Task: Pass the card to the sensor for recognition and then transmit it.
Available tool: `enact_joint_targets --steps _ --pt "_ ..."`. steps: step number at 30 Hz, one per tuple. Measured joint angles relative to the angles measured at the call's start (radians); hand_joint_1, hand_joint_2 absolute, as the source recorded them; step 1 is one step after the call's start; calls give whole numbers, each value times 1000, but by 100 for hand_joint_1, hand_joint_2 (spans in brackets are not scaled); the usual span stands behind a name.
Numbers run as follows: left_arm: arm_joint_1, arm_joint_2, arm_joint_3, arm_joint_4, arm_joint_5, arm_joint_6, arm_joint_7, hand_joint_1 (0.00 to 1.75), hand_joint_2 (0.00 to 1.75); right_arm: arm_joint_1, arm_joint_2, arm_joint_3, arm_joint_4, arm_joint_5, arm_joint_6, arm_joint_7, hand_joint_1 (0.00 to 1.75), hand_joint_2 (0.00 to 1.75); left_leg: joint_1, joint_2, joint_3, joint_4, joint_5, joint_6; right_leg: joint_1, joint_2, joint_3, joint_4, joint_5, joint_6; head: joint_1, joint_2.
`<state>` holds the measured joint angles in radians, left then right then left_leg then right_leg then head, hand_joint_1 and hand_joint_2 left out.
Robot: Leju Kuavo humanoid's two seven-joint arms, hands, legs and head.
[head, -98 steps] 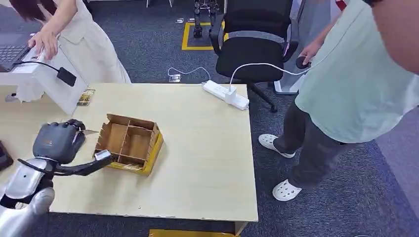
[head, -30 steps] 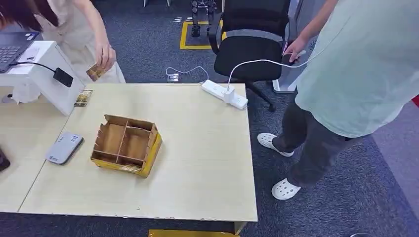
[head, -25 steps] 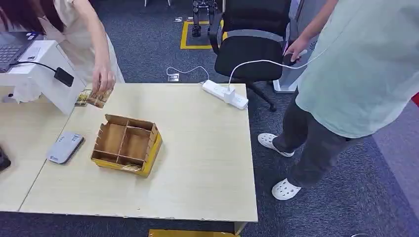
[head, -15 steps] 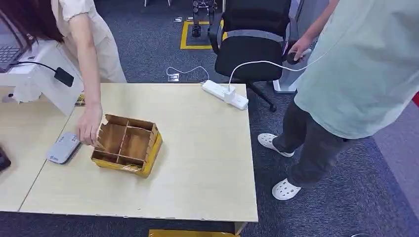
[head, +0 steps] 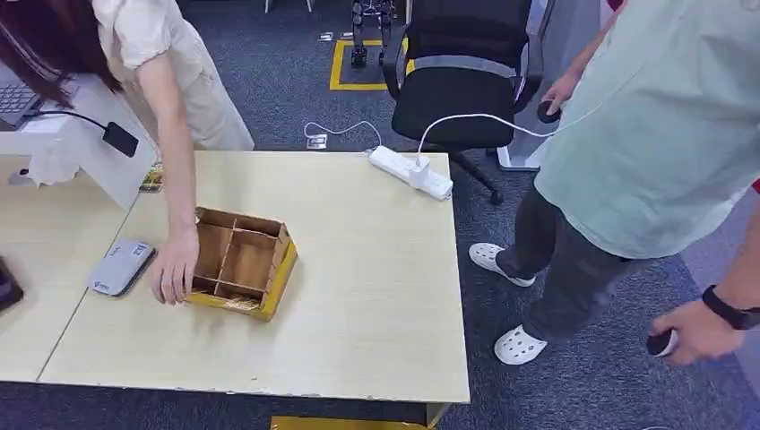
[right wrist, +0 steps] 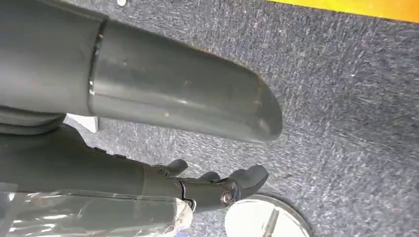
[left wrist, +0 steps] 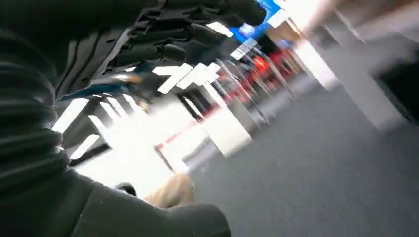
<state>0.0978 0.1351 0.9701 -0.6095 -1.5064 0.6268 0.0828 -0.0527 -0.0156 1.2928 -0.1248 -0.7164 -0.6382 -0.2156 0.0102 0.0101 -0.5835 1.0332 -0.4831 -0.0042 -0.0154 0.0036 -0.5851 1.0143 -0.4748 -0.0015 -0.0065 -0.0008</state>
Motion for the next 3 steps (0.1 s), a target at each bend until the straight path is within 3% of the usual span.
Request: enact_joint_targets --steps 1,3 --pt "-13 -13 -5 41 0 -14 -5 0 175 1 0 -1 2 -3 3 5 0 175 0 0 0 0 0 0 -1 0 0 0 0 0 1 0" --pt "-38 -51 -7 116 15 -73 -38 0 175 1 0 -5 7 -20 23 18 0 175 0 0 0 0 -1 2 -1 0 0 0 0 1 2 0"
